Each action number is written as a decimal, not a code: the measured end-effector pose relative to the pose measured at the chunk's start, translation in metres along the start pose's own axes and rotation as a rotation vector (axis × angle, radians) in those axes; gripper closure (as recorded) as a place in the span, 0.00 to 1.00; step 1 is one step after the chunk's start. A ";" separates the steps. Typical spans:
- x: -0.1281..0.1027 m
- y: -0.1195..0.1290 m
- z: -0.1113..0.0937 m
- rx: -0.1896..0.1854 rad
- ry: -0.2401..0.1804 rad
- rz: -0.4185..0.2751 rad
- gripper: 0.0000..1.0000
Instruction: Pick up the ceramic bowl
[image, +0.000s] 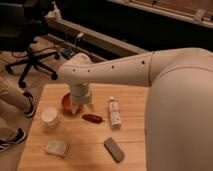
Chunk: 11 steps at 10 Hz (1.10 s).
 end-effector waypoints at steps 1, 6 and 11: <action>0.000 0.000 0.000 0.000 0.000 0.001 0.35; 0.000 0.000 0.000 0.000 0.000 0.000 0.35; -0.005 0.000 -0.001 0.000 -0.013 -0.004 0.35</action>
